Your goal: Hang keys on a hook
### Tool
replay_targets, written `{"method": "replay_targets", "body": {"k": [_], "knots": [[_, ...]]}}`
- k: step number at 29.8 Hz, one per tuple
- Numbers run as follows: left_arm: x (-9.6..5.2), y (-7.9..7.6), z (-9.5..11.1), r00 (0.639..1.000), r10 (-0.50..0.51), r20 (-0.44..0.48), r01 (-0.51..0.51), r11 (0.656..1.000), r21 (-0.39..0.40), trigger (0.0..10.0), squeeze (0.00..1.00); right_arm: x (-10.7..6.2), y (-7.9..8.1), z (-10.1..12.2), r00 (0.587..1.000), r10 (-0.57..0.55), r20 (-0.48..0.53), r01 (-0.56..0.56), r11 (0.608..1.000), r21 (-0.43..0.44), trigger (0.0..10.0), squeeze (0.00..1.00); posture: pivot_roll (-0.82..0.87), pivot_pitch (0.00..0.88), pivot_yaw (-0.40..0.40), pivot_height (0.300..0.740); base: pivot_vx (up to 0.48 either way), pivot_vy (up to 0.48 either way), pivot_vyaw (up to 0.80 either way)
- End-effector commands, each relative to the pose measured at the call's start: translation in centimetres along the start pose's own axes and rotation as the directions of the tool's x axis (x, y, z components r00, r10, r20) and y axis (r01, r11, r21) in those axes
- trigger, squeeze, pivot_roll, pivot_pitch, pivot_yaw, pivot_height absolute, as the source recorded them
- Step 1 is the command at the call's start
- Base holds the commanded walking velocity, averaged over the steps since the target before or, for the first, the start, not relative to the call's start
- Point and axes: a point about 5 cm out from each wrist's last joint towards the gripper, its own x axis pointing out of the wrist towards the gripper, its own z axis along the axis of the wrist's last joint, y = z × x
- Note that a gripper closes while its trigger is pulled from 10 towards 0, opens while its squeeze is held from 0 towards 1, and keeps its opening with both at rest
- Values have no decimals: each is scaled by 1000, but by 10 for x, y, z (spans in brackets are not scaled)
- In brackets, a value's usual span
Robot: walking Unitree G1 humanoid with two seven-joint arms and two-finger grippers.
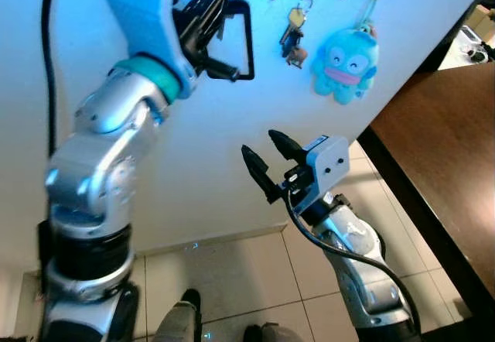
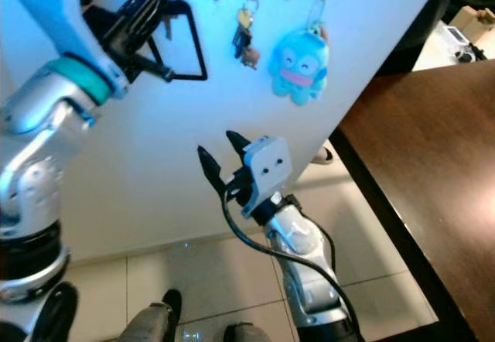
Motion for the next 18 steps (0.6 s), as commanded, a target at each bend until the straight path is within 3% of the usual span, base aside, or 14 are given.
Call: {"method": "replay_targets", "body": {"k": [1,18], "knots": [[-2,-8,3,999,-51,11,51,999,1,10000,0,-3,1,-4,1000,-4,-15,4,1000,6,10000,0,61,111,24,740,0,0,0],[13,-21,16,996,-58,70,61,997,-43,10000,0,-3,1,-5,1000,-5,-15,5,1000,3,10000,0,53,111,28,740,0,0,0]]}}
